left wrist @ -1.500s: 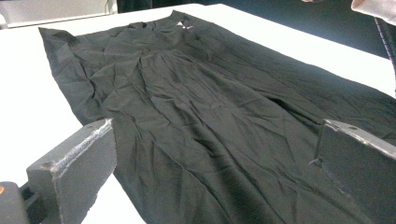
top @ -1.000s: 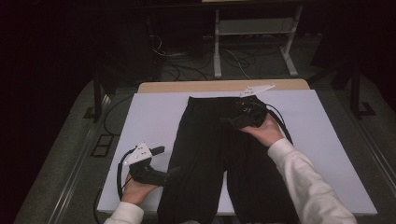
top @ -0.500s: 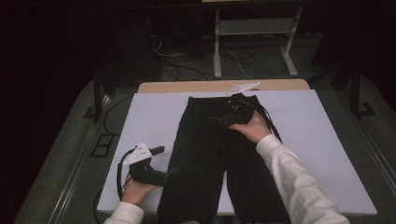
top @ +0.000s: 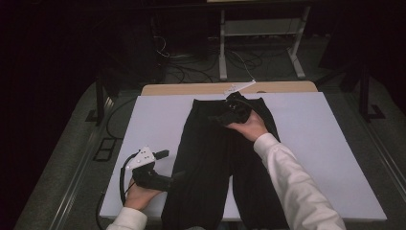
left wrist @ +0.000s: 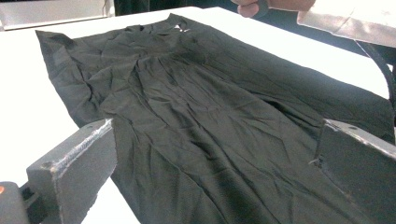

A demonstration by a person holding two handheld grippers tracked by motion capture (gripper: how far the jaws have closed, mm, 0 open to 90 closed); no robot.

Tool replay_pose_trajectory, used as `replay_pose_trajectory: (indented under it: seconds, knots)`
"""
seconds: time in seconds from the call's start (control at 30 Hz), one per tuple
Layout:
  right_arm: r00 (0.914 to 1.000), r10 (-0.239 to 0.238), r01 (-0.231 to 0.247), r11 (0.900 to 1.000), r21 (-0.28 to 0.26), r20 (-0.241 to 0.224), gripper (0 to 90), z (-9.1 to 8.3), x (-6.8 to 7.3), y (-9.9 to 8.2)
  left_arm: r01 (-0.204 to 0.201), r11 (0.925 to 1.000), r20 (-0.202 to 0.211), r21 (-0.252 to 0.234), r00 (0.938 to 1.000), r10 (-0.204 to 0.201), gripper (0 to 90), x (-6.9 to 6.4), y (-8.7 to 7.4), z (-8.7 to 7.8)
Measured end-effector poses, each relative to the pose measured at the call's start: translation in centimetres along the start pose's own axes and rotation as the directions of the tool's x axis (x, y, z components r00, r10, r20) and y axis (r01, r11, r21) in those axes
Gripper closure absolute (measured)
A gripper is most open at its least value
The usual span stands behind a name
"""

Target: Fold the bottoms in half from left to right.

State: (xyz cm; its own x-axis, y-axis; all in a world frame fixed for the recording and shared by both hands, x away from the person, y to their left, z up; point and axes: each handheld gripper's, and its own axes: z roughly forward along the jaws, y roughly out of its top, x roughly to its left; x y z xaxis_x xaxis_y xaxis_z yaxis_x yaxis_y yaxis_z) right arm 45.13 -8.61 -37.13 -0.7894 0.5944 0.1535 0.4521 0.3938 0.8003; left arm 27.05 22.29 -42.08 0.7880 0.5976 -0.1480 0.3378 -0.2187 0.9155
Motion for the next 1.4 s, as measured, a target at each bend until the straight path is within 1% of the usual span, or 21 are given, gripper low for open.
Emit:
replay_pose_trajectory:
  seconds: [0.37, 0.53, 0.83, 0.97, 1.03, 1.07, 1.1, 1.23, 1.33, 1.4]
  knots:
    - [0.9995, 0.002, -0.002, 0.9999, 0.015, 0.031, 0.0, 1.5, -0.4, 0.9, 0.004, 1.0, -0.001, -0.004, 1.0, -0.004, 0.0, 0.0, 0.0, -0.1]
    - [0.9993, -0.004, 0.003, 0.9995, 0.031, 0.037, 0.0, 2.4, -0.8, 1.5, 0.005, 1.0, 0.002, -0.006, 1.0, -0.005, 0.0, 0.0, 0.0, -0.1]
    - [0.999, 0.009, -0.011, 0.9995, 0.03, 0.043, 0.0, 3.7, -1.2, 2.4, 0.006, 1.0, 0.003, -0.005, 1.0, -0.006, 0.0, 0.0, 0.0, -0.1]
    - [0.9986, 0.013, -0.014, 0.9995, 0.029, 0.05, 0.0, 4.7, -1.4, 2.8, 0.007, 0.9999, 0.003, -0.008, 1.0, -0.007, 0.0, 0.1, 0.0, -0.2]
    - [0.9985, 0.015, -0.017, 0.9994, 0.029, 0.053, 0.0, 4.9, -1.5, 2.9, 0.008, 0.9999, 0.005, -0.009, 1.0, -0.008, 0.0, 0.1, 0.0, -0.2]
    - [0.9981, 0.013, -0.015, 0.9995, 0.027, 0.06, 0.0, 5.4, -1.5, 3.1, 0.007, 0.9999, 0.007, -0.009, 0.9999, -0.007, 0.0, 0.1, 0.0, -0.1]
    - [0.9981, 0.013, -0.015, 0.9995, 0.027, 0.06, 0.0, 5.4, -1.5, 3.1, 0.007, 0.9999, 0.007, -0.009, 0.9999, -0.007, 0.0, 0.1, 0.0, -0.1]
    - [0.9973, 0.006, -0.008, 0.9995, 0.031, 0.073, 0.0, 6.5, -1.7, 3.6, 0.006, 0.9999, 0.009, -0.011, 0.9999, -0.006, 0.0, 0.1, 0.0, -0.2]
    - [0.9969, 0.004, -0.007, 0.9993, 0.036, 0.079, 0.0, 7.0, -1.7, 3.9, 0.006, 0.9999, 0.01, -0.013, 0.9999, -0.006, 0.0, 0.0, 0.0, -0.2]
    - [0.9965, 0.001, -0.004, 0.9996, 0.026, 0.083, 0.0, 7.4, -1.7, 4.3, 0.006, 0.9999, 0.011, -0.012, 0.9999, -0.005, 0.0, 0.0, 0.0, -0.2]
